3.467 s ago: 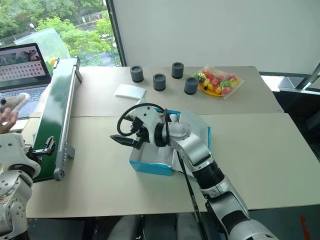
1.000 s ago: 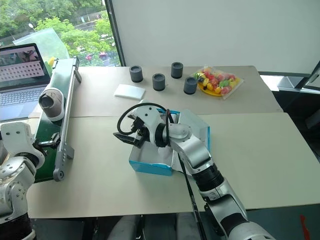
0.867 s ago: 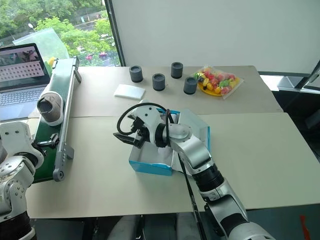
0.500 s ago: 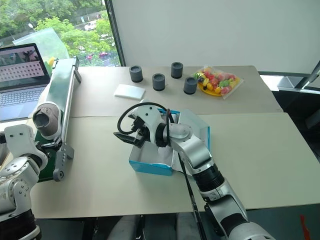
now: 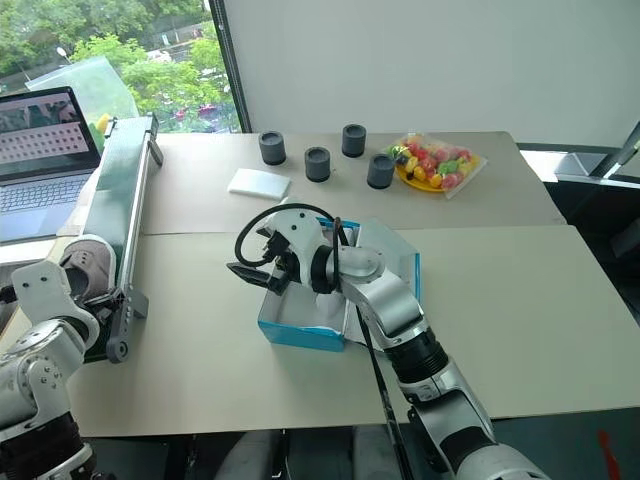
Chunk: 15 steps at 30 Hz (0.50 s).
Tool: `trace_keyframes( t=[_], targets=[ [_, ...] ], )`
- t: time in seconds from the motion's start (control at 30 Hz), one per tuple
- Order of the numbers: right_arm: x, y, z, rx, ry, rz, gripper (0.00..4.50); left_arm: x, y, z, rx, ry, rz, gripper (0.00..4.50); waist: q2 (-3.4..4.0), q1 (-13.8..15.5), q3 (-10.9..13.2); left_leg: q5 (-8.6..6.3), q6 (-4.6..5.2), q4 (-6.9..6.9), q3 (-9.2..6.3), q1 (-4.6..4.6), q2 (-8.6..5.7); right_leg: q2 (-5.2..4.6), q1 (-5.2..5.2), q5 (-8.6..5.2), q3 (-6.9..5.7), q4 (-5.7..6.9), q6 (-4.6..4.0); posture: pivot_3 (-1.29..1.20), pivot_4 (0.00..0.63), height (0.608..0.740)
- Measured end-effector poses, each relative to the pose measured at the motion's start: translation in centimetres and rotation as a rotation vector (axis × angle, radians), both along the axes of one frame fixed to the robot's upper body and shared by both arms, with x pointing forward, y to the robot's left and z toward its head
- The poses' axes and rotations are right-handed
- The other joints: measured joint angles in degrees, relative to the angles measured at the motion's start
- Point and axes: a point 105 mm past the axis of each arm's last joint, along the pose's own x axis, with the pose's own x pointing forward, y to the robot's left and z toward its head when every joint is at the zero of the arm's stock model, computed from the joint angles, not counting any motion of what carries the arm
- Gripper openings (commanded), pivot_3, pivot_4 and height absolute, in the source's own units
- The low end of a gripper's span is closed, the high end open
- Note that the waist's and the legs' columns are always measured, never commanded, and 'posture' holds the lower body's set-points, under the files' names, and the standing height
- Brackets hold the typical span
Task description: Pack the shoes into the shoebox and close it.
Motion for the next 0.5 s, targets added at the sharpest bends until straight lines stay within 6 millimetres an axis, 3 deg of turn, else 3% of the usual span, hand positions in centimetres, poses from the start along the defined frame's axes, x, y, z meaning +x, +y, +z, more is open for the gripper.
trace_keyframes(
  t=[0.1,0.17,0.5],
  targets=[
    [0.2,-0.2,0.2,0.012,0.0,-0.011,4.5,0.1,-0.1,0.2,-0.02,-0.01,0.002,2.94,0.0,0.05,0.0,0.0,0.0,0.0,0.01,0.04,0.0,0.0,0.02,0.0,0.0,0.02,0.0,0.0,0.15,0.74],
    [0.2,-0.2,0.3,0.016,0.0,-0.013,4.5,0.1,0.1,0.4,-0.029,-0.018,0.013,2.61,0.0,0.03,0.0,0.0,0.0,0.0,0.02,0.09,0.0,0.01,0.05,0.0,0.01,0.05,-0.01,0.0,0.15,0.74],
    [0.3,-0.2,0.7,0.029,-0.004,-0.017,4.5,1.1,-0.6,1.6,-0.028,-0.083,-0.001,2.4,-0.07,0.23,0.01,0.0,-0.02,0.0,0.02,-0.03,-0.03,-0.02,-0.02,0.01,0.01,0.01,0.0,0.0,0.15,0.74]
  ],
)
